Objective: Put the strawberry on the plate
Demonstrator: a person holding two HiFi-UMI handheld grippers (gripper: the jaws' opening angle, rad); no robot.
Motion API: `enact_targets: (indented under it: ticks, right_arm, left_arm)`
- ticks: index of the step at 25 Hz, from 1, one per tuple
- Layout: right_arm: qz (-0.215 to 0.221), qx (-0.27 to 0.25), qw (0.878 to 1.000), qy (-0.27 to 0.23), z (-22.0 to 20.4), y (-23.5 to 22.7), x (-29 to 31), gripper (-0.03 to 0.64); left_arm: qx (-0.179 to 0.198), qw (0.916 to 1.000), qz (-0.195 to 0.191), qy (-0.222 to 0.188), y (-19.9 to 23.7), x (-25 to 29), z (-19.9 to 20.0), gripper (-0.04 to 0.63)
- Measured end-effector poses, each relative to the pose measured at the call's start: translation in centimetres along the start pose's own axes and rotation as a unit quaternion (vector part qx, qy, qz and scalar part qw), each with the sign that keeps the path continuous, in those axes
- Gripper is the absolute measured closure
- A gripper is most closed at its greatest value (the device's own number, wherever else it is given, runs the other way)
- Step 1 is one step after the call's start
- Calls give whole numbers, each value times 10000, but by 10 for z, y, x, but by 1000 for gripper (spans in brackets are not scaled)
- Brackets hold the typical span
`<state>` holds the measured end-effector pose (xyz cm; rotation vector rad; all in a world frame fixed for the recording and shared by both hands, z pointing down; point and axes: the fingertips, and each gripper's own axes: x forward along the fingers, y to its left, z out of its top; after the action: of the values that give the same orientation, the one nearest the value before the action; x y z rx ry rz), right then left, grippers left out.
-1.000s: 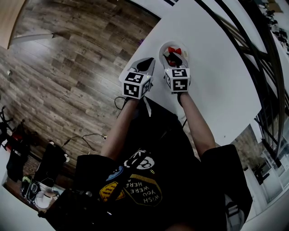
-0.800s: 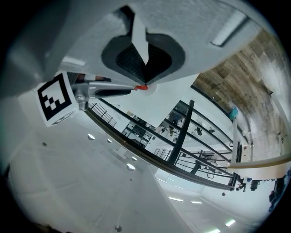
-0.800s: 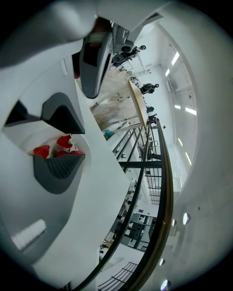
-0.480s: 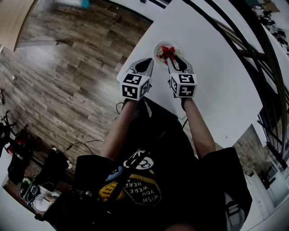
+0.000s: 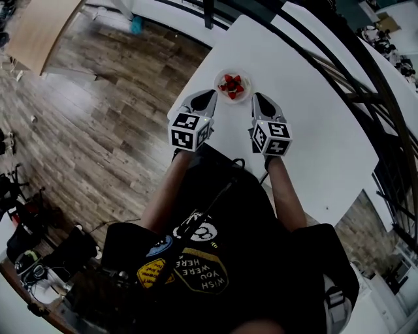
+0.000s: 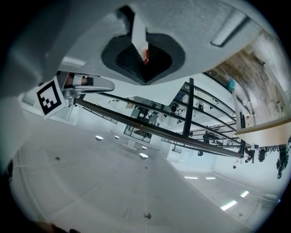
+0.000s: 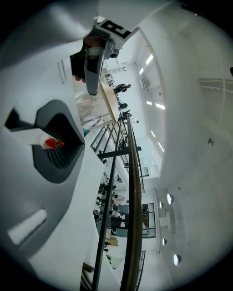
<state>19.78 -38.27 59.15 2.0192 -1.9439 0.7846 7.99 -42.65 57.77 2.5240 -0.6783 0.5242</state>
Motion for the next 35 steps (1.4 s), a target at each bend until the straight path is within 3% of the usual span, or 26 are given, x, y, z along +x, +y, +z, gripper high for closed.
enact_targets:
  ticks: [7,16,23,30,35]
  right_arm:
    - [175,149,9990,-373,9,3,-56,614]
    - [227,318,9967,-712,7,30,-103,614]
    - [89,355,9938,-1047,12,72,-165,614]
    - [174,237,9897,-1403,12,122,-221,614]
    - [180,155,9874,-1565,6,131,-251,614]
  left_arm:
    - [309,9990,1,-311,-45,-34,11,594]
    - [681,9954,-367,-566,-85,-71,23,594]
    - [1120,9879,-555,-915,-123,-142,38,594]
    - [871,9889,-483,-1101,-133,-194,17,594]
    - [836,9891,-413,-1140,-145,-214,0,594]
